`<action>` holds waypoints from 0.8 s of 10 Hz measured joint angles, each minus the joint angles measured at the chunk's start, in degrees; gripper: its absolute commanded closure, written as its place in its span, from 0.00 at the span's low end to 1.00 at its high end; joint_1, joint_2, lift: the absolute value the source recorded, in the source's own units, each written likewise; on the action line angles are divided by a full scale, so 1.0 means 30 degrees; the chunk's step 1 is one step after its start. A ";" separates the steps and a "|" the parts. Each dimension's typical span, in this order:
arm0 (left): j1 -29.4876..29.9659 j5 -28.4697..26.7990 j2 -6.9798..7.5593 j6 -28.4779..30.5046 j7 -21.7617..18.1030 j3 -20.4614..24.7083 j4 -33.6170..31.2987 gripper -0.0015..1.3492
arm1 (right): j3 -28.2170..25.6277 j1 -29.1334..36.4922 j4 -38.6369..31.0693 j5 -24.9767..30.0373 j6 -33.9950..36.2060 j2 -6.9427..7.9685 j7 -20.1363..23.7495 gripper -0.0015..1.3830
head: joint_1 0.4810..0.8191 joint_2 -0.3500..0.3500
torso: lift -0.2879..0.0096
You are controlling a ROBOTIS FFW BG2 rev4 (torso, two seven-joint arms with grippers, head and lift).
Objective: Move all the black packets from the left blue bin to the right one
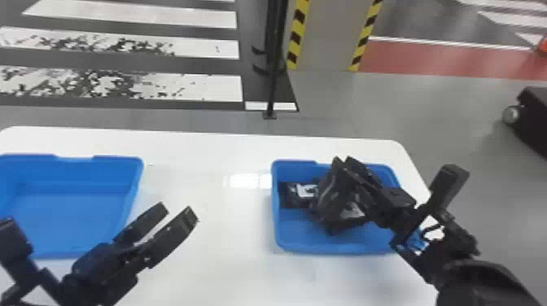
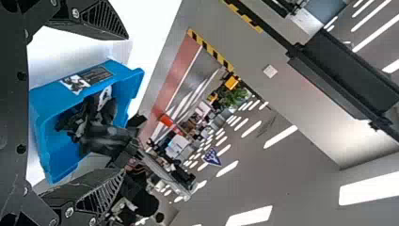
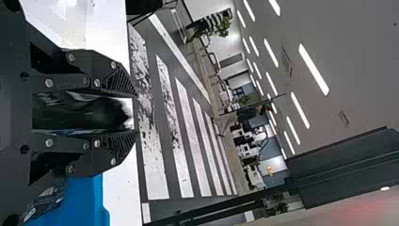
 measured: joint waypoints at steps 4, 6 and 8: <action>0.1216 -0.0273 -0.0049 -0.3678 -0.0197 0.1223 -0.0575 0.11 | -0.2719 0.2474 -0.2835 0.2947 -0.1821 0.0935 -0.0384 0.09 | 0.63 0.24 | 0.46; 0.2103 -0.1335 -0.0327 -0.5730 -0.0097 0.2231 -0.0927 0.11 | -0.3076 0.5695 -0.5729 0.3680 -0.3301 0.1399 -0.0696 0.09 | 0.63 0.30 | 0.46; 0.3171 -0.3216 -0.1138 -0.7351 0.0141 0.3796 -0.1138 0.11 | -0.3086 0.9047 -0.8196 0.3568 -0.4259 0.2439 -0.1286 0.09 | 0.63 0.38 | 0.46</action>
